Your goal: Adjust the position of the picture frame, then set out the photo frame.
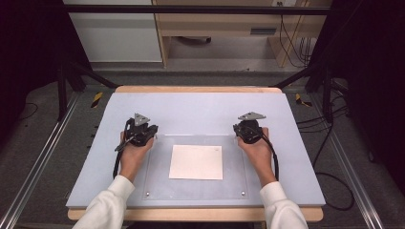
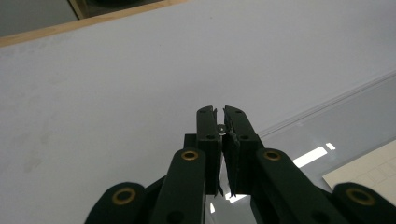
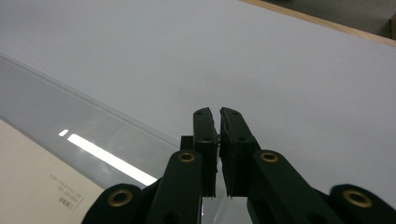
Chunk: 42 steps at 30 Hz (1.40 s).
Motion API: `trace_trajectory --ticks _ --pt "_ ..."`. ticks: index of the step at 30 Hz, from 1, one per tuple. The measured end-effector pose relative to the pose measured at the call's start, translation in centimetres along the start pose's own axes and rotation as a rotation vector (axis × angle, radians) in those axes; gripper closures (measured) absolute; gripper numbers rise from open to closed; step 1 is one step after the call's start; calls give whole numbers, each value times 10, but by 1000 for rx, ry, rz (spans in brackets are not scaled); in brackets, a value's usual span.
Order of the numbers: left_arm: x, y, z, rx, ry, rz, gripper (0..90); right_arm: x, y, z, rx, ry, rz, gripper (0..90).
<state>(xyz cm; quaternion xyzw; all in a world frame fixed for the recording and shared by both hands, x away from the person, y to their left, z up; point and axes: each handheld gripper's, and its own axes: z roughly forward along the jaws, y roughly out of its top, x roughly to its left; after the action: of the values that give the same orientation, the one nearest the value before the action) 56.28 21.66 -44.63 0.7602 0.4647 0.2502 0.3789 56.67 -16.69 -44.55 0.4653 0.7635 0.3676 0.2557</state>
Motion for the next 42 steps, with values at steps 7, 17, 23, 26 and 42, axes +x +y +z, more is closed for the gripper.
trace_trajectory --ticks 7,17,23,26,42 --pt "6 11 3 80 -38 11 852 -2 10 2 77 6 14 859" --pt "12 24 7 168 -84 22 853 -7 24 8 170 27 44 860" --pt "18 28 12 185 -105 1 853 -12 32 13 224 54 70 860" --pt "21 29 14 193 -119 -13 853 -16 35 16 243 76 86 859" --pt "25 32 16 217 -144 -20 853 -18 32 14 221 92 58 847"
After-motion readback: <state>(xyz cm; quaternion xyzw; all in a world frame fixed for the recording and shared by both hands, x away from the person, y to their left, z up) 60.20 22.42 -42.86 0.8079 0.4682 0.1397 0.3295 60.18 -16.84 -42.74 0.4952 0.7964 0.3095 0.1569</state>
